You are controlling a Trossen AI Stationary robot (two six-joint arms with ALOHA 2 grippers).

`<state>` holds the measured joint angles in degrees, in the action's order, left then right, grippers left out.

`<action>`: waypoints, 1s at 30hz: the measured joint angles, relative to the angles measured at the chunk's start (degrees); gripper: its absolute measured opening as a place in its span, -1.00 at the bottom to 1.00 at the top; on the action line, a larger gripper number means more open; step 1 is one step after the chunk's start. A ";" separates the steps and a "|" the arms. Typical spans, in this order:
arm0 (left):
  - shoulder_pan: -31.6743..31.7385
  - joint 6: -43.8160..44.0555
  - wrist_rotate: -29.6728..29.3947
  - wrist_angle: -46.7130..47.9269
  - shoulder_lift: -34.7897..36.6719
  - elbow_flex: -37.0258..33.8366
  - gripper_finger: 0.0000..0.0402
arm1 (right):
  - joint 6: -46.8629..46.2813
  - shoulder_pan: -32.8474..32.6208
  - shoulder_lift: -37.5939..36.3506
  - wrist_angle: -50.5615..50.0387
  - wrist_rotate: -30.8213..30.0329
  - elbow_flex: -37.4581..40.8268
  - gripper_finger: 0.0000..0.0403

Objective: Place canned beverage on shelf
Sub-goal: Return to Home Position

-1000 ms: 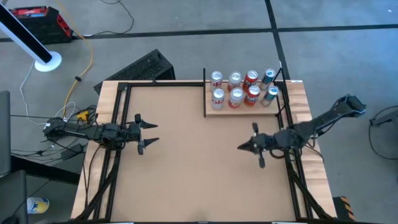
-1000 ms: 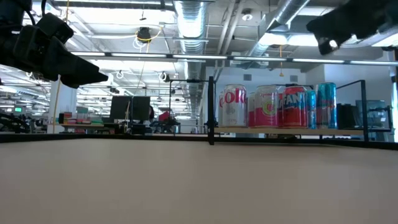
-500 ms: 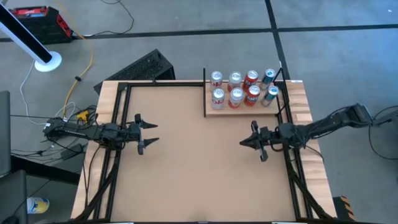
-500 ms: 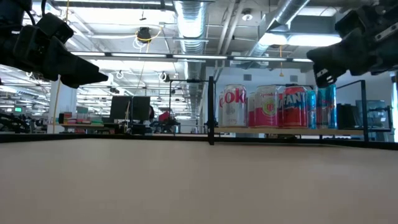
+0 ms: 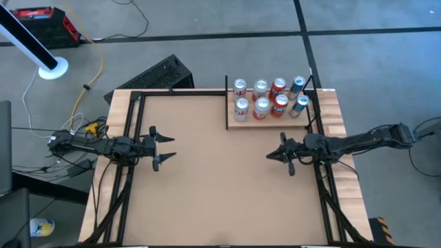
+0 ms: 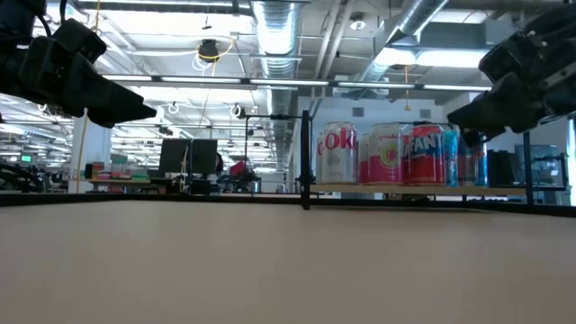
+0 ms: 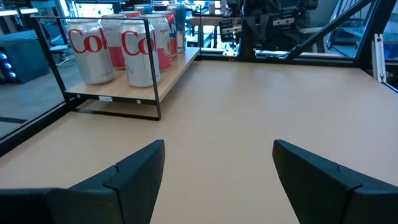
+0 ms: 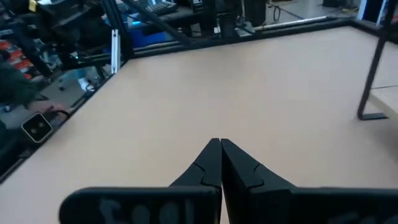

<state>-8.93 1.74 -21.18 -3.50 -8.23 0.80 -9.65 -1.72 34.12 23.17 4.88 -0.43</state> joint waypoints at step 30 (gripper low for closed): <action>0.01 0.00 -0.01 -0.01 -0.01 0.00 0.41 | 0.06 -0.76 -17.67 -23.42 -9.15 -0.81 -0.88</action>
<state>-8.92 1.74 -21.19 -3.51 -8.23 0.80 -9.58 -2.48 16.45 -0.25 -4.27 -1.23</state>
